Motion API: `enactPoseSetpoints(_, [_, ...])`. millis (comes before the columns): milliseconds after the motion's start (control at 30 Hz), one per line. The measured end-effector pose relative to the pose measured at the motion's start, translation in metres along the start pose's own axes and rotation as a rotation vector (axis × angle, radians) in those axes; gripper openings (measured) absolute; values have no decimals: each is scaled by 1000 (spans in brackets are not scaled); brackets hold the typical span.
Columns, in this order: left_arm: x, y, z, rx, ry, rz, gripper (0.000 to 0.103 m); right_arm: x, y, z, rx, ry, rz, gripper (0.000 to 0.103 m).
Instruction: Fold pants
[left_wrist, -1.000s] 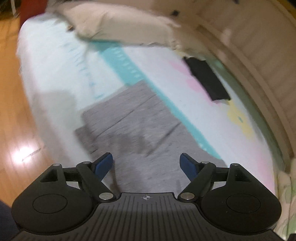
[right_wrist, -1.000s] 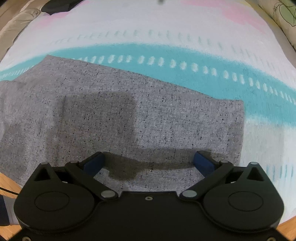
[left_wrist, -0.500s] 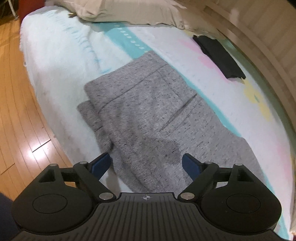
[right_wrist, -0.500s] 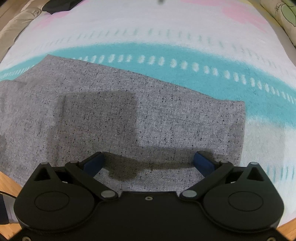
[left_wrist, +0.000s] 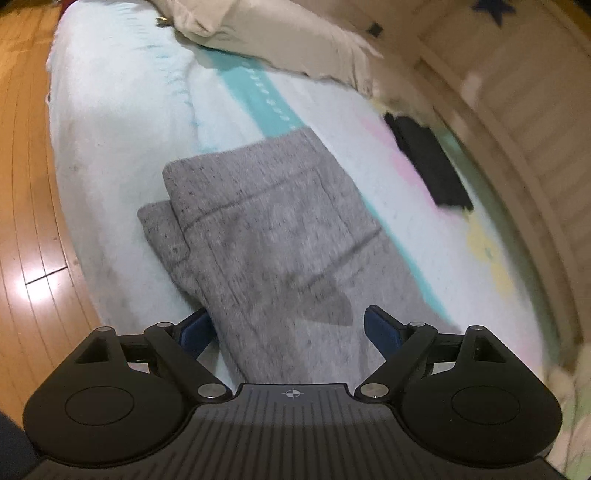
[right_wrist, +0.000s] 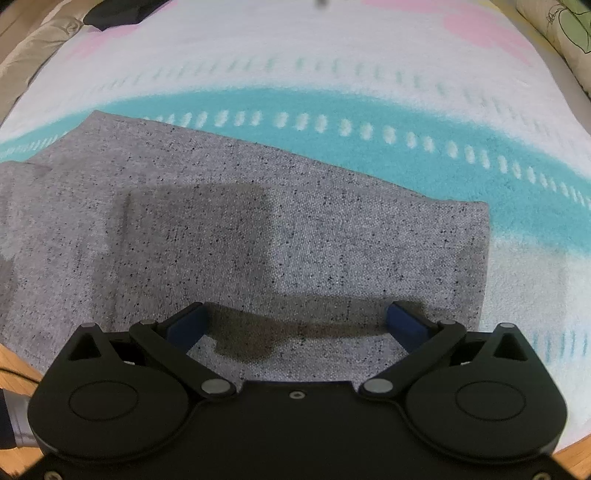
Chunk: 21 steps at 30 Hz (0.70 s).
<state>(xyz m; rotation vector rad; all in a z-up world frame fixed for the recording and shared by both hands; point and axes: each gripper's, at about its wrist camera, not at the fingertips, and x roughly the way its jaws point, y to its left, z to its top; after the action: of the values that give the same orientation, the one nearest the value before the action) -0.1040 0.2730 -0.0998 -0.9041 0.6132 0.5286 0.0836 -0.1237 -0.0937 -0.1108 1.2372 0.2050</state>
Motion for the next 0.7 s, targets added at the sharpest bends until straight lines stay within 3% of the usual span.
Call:
enactPoseSetpoints(233, [9,16,9,-132,-44,-31,85,-1,1,0,1,-4,-8,103])
enactPoseSetpoints(300, [7,14,10,-133,-39,-25,80,-2,1,-1,-1,-6,-7,103])
enactPoseSetpoints(400, [1,7,8,-66,-52,24,38,-4,0,-2,-3,-11,-2,103])
enactPoseSetpoints(467, [-5,3,6,-29,-76,28,22,-6,-1,-2,0,-15,1,103])
enactPoseSetpoints(700, [-36,-23,-1,142,-187,11,16,-23,-4,-2,43,-81,87,102])
